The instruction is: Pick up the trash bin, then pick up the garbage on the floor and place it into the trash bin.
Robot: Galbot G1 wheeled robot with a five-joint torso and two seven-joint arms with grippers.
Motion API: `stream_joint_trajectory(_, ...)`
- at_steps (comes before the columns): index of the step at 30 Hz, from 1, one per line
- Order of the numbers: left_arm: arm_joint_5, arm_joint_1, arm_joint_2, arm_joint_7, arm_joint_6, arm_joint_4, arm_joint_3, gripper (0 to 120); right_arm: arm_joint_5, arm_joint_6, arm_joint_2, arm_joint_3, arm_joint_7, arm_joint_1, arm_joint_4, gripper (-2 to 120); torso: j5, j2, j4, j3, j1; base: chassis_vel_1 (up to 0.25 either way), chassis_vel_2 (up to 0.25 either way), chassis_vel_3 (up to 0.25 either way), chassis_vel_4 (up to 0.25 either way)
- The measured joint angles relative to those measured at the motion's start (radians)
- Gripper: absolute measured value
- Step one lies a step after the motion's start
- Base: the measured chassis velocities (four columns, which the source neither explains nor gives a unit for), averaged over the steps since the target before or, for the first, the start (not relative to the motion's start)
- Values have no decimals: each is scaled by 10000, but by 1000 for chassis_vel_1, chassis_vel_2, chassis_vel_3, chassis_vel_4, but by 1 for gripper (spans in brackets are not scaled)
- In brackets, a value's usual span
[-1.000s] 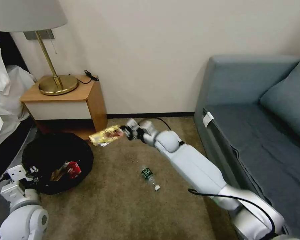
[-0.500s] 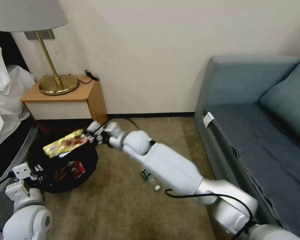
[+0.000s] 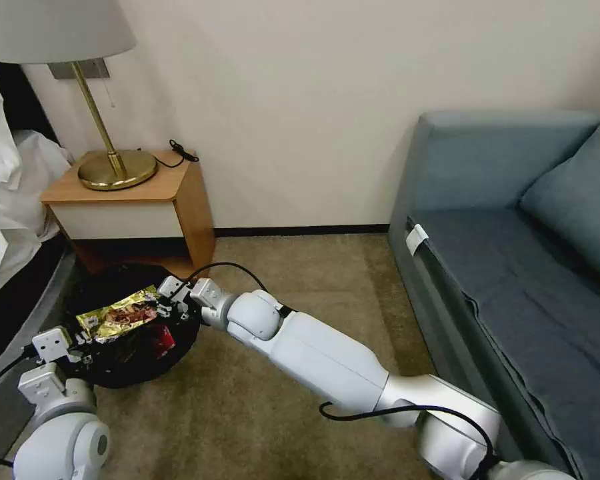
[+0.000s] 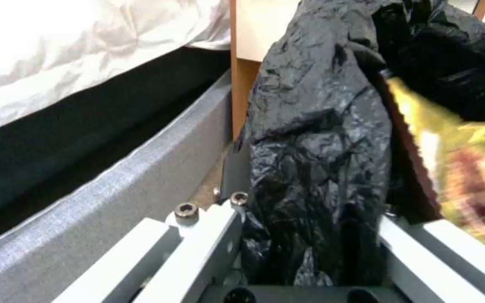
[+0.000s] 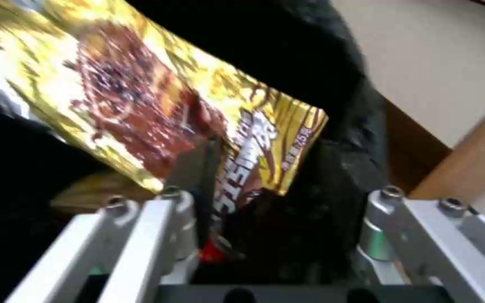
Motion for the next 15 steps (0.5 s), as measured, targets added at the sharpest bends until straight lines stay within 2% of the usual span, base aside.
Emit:
stream_joint_trajectory(3,18,6,-28,10,-16,37,0,4,-167,54,-132,48,-2,-18,-47,59,0,0,0,-1,0,0,0,0,0)
stream_joint_trajectory(4,18,6,-28,10,-16,37,0,4,-167,54,-132,48,-2,-18,-47,59,0,0,0,-1,0,0,0,0,0)
stream_joint_trajectory(8,43,-79,-41,19,-33,151,15,4,-526,195,-389,12,-51,-118,-75,81,1,0,-1,0,0,0,0,0,0)
stream_joint_trajectory(10,44,-86,-41,20,-35,158,16,4,-538,203,-396,15,-52,-126,-75,83,0,0,-1,-1,0,0,0,0,0)
stream_joint_trajectory(12,42,-124,-22,19,-49,239,9,4,-554,224,-481,70,-53,-155,-64,94,1,1,0,0,0,0,0,0,0)
stream_joint_trajectory(15,3,-167,20,23,-57,313,-49,4,-536,217,-620,132,-48,-156,9,99,0,0,0,0,0,0,0,0,0)
